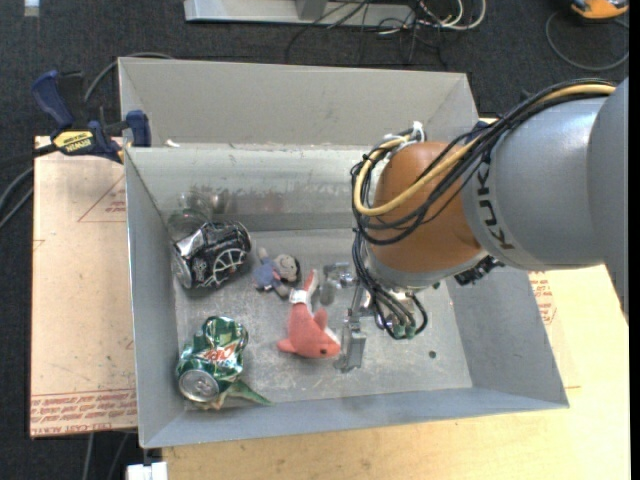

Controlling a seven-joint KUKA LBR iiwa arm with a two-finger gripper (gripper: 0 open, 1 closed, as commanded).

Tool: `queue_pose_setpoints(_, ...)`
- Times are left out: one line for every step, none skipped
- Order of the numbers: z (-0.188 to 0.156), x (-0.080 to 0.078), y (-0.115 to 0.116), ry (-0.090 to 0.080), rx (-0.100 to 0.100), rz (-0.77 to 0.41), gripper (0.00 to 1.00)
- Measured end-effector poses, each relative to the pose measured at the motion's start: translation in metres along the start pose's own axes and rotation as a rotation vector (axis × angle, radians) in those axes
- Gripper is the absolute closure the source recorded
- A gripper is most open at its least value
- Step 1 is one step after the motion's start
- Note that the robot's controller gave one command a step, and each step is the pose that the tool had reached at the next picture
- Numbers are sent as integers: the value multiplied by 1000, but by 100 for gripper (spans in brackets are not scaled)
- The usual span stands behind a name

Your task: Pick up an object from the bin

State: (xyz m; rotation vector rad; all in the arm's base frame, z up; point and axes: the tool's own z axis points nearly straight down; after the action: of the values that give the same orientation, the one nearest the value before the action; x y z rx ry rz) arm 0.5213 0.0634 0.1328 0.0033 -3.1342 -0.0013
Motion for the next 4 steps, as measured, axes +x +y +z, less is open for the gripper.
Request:
queue_pose_setpoints(-4, -2, 0, -8, 0, 2, 0)
queue_pose_setpoints(64, 13, 4, 1, -1, -30, 0)
queue_pose_setpoints(61, 19, 26, -7, -2, 298, 0)
queue_pose_setpoints(63, 33, 29, 0, -2, 164, 100)
